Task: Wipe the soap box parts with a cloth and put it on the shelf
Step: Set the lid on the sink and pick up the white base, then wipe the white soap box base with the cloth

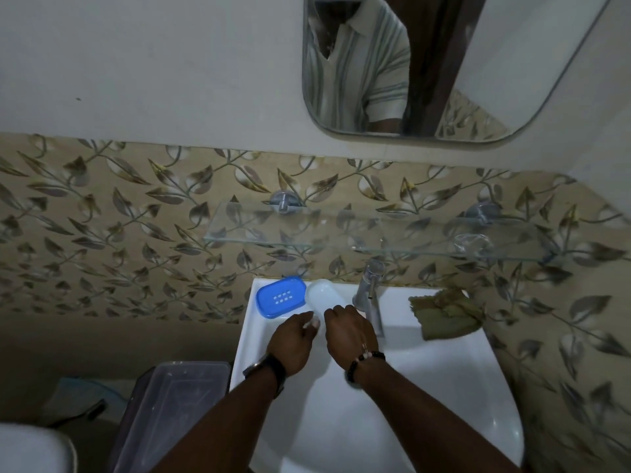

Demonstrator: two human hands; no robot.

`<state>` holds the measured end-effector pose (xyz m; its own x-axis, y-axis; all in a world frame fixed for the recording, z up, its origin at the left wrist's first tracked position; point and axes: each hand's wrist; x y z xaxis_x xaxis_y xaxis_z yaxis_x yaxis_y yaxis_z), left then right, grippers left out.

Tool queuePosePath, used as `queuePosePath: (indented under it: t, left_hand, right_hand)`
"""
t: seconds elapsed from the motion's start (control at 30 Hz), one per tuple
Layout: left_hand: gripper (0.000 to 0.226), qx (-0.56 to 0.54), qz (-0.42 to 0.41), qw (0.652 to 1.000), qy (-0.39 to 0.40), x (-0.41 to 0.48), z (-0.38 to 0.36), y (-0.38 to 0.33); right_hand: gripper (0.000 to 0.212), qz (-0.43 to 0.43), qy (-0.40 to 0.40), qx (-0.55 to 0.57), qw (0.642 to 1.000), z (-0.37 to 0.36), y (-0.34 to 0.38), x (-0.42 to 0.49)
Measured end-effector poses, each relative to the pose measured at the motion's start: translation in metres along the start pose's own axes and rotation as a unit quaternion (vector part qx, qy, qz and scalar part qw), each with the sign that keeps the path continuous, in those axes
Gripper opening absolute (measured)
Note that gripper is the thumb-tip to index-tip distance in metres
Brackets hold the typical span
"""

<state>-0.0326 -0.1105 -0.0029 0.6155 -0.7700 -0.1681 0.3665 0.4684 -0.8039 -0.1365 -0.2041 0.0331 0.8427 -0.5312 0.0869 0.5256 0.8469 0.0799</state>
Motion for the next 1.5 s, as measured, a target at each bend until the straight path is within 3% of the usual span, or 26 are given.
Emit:
queuePosePath:
  t: [0.07, 0.13, 0.23, 0.57, 0.67, 0.87, 0.97, 1.03, 1.1, 1.13, 1.23, 1.3, 1.4, 1.5]
  left_hand:
    - [0.046, -0.119, 0.05, 0.992, -0.018, -0.005, 0.0, -0.007]
    - [0.042, -0.232, 0.084, 0.969, -0.027, -0.008, 0.001, -0.012]
    - [0.028, -0.313, 0.074, 0.946, -0.042, -0.014, 0.004, -0.018]
    - [0.034, -0.139, -0.046, 0.983, -0.112, -0.044, 0.011, -0.041]
    - [0.039, -0.098, -0.09, 0.982, -0.133, -0.052, 0.012, -0.047]
    - [0.032, -0.025, -0.224, 0.961, -0.162, -0.064, 0.011, -0.057]
    - [0.034, 0.007, -0.278, 0.947, -0.162, -0.066, 0.01, -0.06]
    - [0.034, 0.021, -0.292, 0.943, -0.158, -0.066, 0.008, -0.061]
    - [0.037, 0.003, -0.282, 0.947, -0.153, -0.067, 0.006, -0.062]
    - [0.04, -0.018, -0.263, 0.953, -0.15, -0.068, 0.005, -0.063]
    - [0.055, -0.104, -0.177, 0.969, -0.135, -0.068, 0.007, -0.066]
    - [0.063, -0.192, -0.115, 0.969, -0.108, -0.065, 0.009, -0.064]
    - [0.048, -0.313, -0.039, 0.947, -0.062, -0.055, 0.007, -0.057]
    - [0.031, -0.386, 0.014, 0.923, -0.008, -0.05, 0.001, -0.049]
  right_hand:
    - [0.012, 0.0, -0.022, 0.008, 1.0, 0.009, 0.005, -0.012]
    - [0.016, 0.006, -0.056, 0.012, 0.998, 0.013, 0.008, -0.023]
    - [0.012, -0.004, -0.104, 0.064, 0.993, 0.014, 0.007, -0.039]
    - [0.018, -0.137, -0.115, 0.279, 0.943, 0.017, 0.01, -0.067]
    - [0.019, -0.171, -0.116, 0.361, 0.909, 0.02, 0.013, -0.071]
    - [0.01, -0.224, -0.086, 0.56, 0.793, 0.025, 0.019, -0.076]
    - [0.029, -0.206, -0.089, 0.658, 0.718, 0.033, 0.019, -0.082]
    - [0.034, -0.193, -0.091, 0.685, 0.697, 0.037, 0.019, -0.086]
    - [0.028, -0.194, -0.09, 0.664, 0.717, 0.038, 0.017, -0.09]
    - [0.022, -0.193, -0.09, 0.618, 0.757, 0.038, 0.014, -0.091]
    - [0.013, -0.124, -0.092, 0.357, 0.921, 0.041, -0.001, -0.095]
    - [0.015, -0.035, -0.099, 0.173, 0.979, 0.048, -0.012, -0.099]
    - [0.028, 0.074, -0.087, -0.041, 0.993, 0.054, -0.031, -0.103]
    - [0.035, 0.128, -0.083, -0.099, 0.983, 0.054, -0.048, -0.109]
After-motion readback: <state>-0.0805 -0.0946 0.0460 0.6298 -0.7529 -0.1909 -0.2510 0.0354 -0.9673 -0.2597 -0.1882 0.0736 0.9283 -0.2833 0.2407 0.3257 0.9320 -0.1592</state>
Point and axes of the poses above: each hand's wrist, its own x-axis towards the middle knuckle, its own z-axis out of the back of the hand, y = z × x
